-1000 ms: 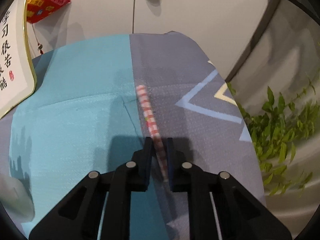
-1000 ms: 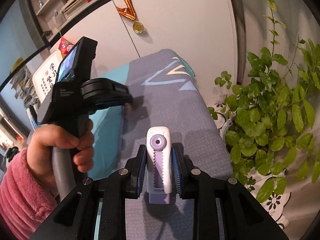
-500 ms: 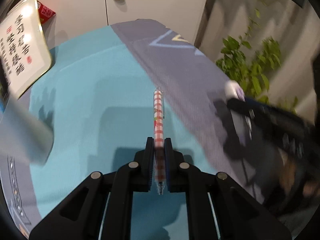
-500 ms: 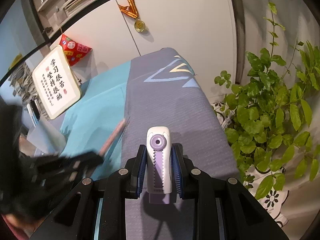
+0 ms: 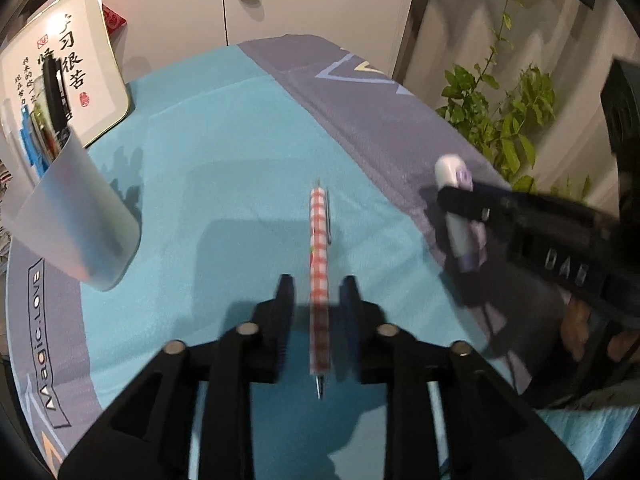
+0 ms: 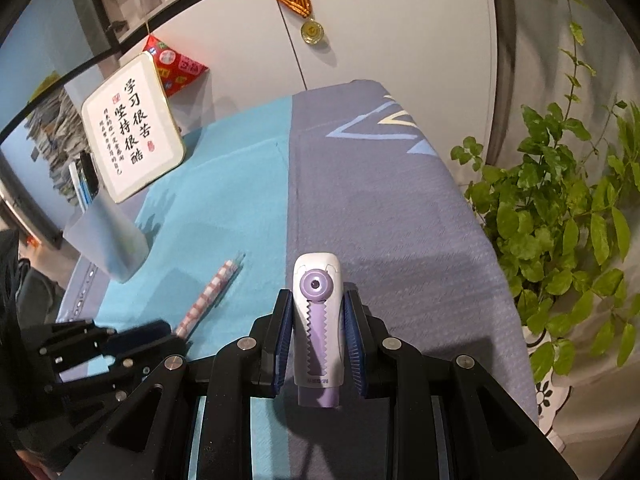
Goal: Organize stationery
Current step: 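Carry the pink checkered pen and eraser toward the clear cup with both grippers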
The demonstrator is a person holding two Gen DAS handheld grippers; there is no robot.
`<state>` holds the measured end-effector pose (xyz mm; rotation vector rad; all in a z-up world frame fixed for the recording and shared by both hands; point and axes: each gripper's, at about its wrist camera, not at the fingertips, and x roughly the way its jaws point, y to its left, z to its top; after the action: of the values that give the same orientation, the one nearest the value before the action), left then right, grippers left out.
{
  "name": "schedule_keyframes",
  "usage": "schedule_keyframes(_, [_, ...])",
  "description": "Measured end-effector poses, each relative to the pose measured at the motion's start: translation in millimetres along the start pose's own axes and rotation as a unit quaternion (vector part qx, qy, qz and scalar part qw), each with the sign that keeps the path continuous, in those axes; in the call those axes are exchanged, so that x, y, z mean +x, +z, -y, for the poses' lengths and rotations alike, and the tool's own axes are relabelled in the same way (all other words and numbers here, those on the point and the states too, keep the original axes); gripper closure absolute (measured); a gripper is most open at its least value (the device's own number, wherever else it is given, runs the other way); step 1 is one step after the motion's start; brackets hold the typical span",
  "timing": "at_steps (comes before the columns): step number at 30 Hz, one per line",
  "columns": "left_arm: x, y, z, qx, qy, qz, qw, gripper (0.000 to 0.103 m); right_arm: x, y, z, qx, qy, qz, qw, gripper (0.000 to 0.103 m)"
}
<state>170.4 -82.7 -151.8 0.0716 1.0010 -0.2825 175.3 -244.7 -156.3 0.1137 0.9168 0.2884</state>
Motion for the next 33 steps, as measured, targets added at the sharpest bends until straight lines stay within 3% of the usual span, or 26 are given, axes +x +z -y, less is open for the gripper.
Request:
schedule_keyframes(4, [9,17,4,0.009,0.010,0.009,0.9999,0.074,2,-1,-1,0.004,-0.003,-0.002,1.000,0.076])
schedule_keyframes(11, [41,43,5,0.007,0.011,-0.017,0.9998,0.075,2,-1,-1,0.007,-0.002,-0.002,1.000,0.076])
schedule_keyframes(12, [42,44,4,0.005,0.014,-0.016,0.9998,0.080,2,-1,0,0.007,-0.002,-0.003,1.000,0.076])
schedule_keyframes(13, [41,44,4,0.006,0.020,-0.010,0.9997,0.091,2,0,0,0.007,-0.002,-0.003,1.000,0.076])
schedule_keyframes(14, [42,44,3,0.005,0.015,-0.014,0.9998,0.092,2,0,0,0.007,-0.002,-0.003,1.000,0.076])
schedule_keyframes(25, [13,30,7,0.033,0.016,0.032,0.9988,0.092,7,2,0,0.004,-0.005,-0.008,1.000,0.076])
schedule_keyframes(33, [-7,19,-4,0.017,0.003,0.049,0.9987,0.092,14,8,-4,0.001,-0.018,-0.032,0.999,0.076])
